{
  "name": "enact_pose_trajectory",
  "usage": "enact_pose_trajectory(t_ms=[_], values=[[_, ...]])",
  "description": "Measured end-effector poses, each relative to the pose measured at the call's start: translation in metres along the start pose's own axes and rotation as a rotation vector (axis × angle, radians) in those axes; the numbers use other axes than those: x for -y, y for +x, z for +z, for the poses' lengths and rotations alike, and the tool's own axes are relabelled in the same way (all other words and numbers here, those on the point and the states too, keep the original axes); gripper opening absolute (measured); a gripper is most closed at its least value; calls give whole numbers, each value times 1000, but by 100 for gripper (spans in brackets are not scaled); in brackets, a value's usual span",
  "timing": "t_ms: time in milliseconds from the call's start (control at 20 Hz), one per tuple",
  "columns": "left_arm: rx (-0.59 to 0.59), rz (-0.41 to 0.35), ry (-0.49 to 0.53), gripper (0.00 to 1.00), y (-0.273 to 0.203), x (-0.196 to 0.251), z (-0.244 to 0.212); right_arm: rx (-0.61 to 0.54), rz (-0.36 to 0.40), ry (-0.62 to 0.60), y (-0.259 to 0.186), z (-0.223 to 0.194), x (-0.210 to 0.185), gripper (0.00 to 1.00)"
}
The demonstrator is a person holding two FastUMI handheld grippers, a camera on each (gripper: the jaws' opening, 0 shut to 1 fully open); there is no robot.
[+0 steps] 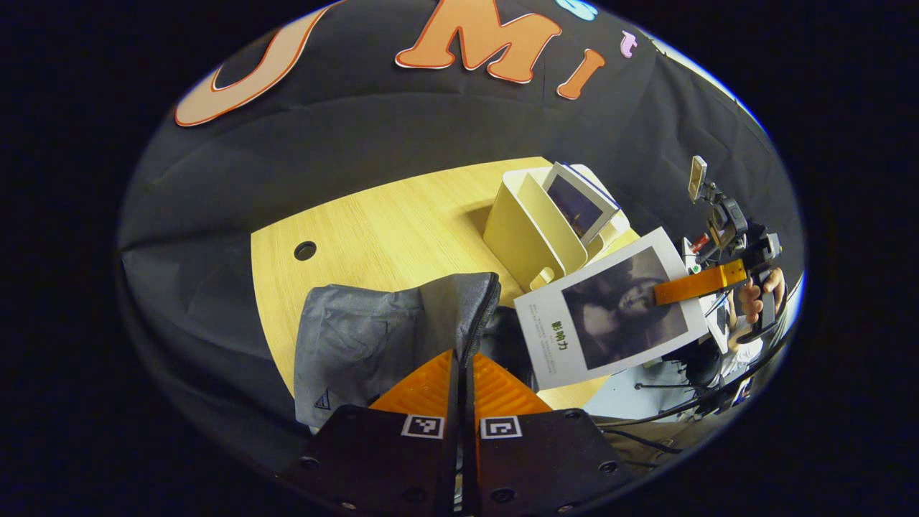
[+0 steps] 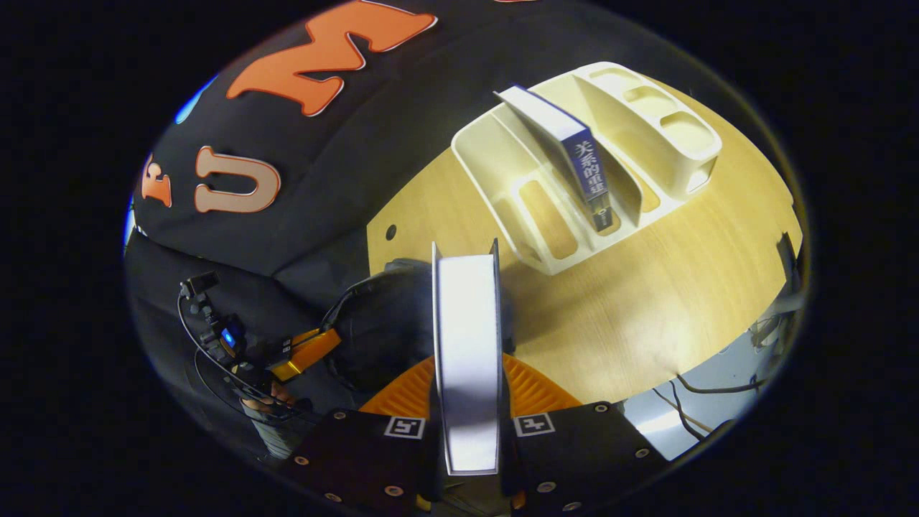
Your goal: Open the schoolbag, grab two books from the bookshelf and put them into the schoolbag.
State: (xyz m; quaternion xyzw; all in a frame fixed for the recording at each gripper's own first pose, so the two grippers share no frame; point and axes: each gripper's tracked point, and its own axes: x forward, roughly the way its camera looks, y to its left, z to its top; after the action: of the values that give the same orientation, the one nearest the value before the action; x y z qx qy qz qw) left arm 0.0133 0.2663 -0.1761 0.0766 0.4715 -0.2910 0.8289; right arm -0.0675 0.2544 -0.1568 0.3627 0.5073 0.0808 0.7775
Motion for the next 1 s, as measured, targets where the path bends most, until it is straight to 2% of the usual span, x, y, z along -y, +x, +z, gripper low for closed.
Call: enact_pose_trajectory(t_ms=[250, 400, 500, 650, 800, 1000], values=[[4, 9, 4, 4, -7, 1, -1, -15, 91, 25, 23, -3, -28, 30], [17, 20, -2, 4, -12, 3, 5, -24, 121, 50, 41, -7, -39, 30], [23, 22, -9, 4, -13, 3, 5, -34, 136, 73, 61, -13, -41, 30], [31, 20, -21, 4, -16, 6, 5, -20, 247, 112, 97, -14, -52, 30], [41, 17, -38, 4, -15, 11, 8, -34, 279, 185, 128, -18, -52, 30], [57, -7, -51, 4, -15, 20, 9, -12, 328, 190, 165, -21, -65, 30]])
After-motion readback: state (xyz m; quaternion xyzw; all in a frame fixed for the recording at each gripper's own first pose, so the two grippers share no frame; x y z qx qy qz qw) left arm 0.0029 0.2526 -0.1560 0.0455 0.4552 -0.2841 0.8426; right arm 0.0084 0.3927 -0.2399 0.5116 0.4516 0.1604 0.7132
